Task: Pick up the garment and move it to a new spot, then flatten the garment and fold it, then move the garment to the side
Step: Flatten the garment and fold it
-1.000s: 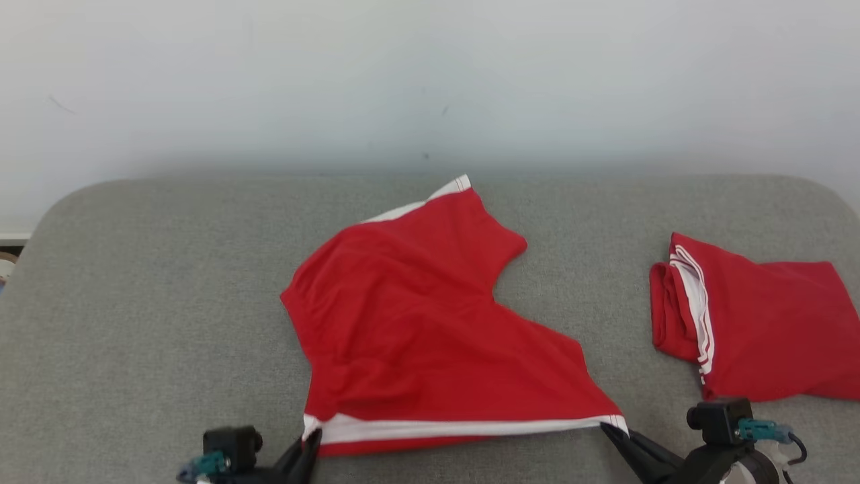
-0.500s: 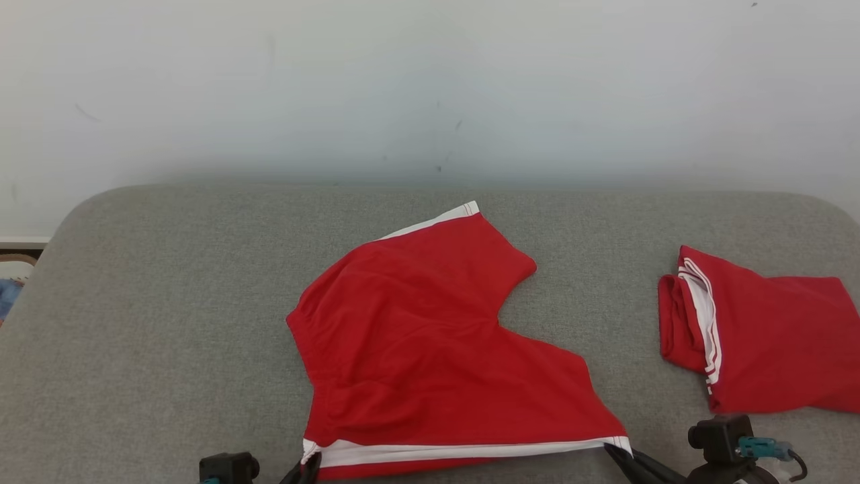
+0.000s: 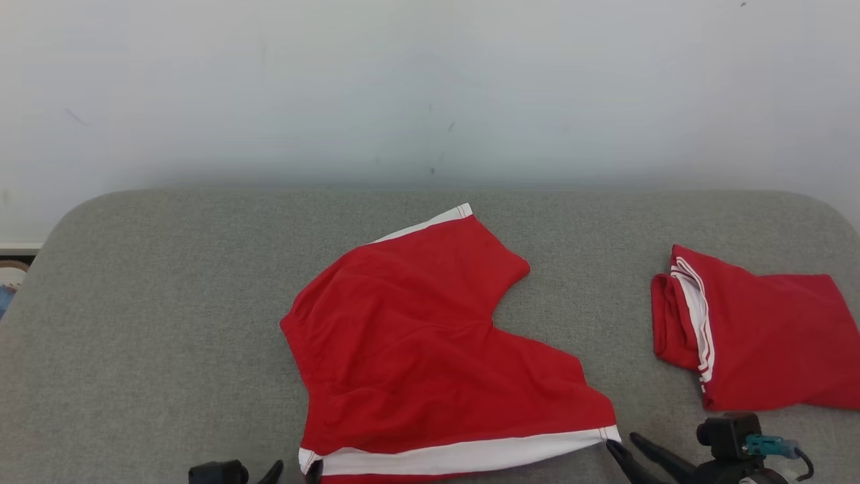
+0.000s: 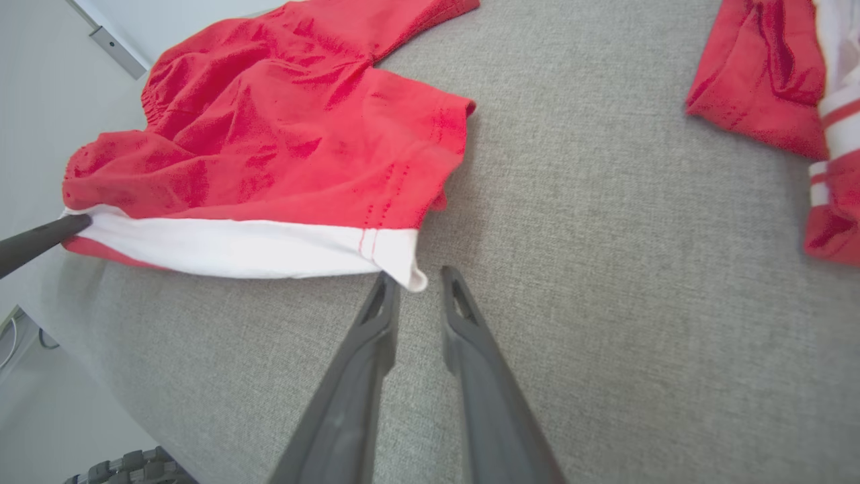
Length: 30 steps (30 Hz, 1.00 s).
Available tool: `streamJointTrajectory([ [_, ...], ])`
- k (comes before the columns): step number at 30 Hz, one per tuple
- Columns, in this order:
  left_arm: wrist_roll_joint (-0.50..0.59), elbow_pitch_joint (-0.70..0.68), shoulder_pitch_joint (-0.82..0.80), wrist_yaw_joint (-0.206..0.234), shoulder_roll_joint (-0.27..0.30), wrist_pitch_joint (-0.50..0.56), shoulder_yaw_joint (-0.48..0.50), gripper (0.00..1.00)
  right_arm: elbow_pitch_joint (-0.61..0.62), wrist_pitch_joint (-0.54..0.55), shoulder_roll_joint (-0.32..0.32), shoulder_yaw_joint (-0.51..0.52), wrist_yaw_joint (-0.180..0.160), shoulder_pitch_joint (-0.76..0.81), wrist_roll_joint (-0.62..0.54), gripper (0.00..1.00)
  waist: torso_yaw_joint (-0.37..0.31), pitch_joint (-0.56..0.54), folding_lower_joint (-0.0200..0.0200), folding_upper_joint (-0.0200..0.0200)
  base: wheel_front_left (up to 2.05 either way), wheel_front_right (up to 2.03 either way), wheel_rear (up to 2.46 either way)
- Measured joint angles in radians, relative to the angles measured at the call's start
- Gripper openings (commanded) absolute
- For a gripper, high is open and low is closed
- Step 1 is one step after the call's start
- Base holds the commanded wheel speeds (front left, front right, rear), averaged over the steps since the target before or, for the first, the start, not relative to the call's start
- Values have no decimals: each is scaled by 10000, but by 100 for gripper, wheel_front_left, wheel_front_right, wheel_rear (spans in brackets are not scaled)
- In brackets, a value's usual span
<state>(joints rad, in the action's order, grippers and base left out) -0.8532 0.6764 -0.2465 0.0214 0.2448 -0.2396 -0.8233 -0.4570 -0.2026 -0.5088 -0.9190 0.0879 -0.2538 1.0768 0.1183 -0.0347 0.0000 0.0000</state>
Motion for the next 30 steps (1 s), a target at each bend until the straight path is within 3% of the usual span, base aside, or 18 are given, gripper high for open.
streamJointTrajectory([
  [10, 4, -656, 383, 326, 479, -44, 180, 100, 169, -146, -272, 625, 79, 283, 790, 100, -25, -301, 0, 0, 0, 0, 0],
  [30, 435, -2378, 980, 826, 1003, 36, 113, 100, 803, -322, -566, 984, -19, 593, 784, 100, 44, -556, 0, 1, 0, 0, 0],
])
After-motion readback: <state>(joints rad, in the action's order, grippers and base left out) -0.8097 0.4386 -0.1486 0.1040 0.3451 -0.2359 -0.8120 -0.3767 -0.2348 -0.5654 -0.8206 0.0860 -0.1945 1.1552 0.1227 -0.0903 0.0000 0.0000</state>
